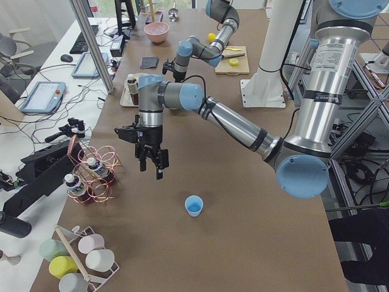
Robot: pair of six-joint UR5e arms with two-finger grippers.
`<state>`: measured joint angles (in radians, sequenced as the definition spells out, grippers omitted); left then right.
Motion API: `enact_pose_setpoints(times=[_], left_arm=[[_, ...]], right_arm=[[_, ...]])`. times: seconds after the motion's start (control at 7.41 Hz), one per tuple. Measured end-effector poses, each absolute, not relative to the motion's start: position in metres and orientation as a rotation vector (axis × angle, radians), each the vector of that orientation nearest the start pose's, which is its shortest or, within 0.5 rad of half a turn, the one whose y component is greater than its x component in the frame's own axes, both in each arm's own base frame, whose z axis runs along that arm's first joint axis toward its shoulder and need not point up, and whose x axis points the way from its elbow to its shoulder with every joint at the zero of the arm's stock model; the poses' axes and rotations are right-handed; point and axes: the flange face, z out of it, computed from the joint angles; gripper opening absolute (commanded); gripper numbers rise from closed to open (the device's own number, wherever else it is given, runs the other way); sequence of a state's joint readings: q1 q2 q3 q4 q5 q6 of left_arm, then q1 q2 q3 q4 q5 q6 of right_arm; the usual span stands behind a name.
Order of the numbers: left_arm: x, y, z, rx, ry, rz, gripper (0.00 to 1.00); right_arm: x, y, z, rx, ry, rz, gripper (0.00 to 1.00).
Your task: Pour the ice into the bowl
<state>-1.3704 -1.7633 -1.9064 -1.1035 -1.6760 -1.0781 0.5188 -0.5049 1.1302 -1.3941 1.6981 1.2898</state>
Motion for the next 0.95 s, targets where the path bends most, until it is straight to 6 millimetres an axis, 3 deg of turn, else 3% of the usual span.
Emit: enact_pose_setpoints(times=[0.27, 0.41, 0.54, 0.68, 0.95], left_arm=[[-0.096, -0.541, 0.516, -0.061, 0.27, -0.782, 0.97], [-0.132, -0.532, 0.539, -0.081, 0.324, -0.726, 0.97], [-0.16, -0.526, 0.563, -0.083, 0.386, -0.683, 0.97], [-0.174, -0.526, 0.585, -0.077, 0.465, -0.666, 0.97], [-0.183, -0.526, 0.614, -0.074, 0.566, -0.664, 0.97]], right_arm=[[-0.628, -0.541, 0.135, 0.19, -0.815, 0.137, 0.0], [-0.609, -0.553, 0.139, 0.189, -0.827, 0.121, 0.0], [-0.587, -0.566, 0.148, 0.193, -0.834, 0.103, 0.0], [-0.56, -0.577, 0.161, 0.196, -0.843, 0.076, 0.0], [-0.493, -0.594, 0.208, 0.21, -0.847, 0.016, 0.0]])
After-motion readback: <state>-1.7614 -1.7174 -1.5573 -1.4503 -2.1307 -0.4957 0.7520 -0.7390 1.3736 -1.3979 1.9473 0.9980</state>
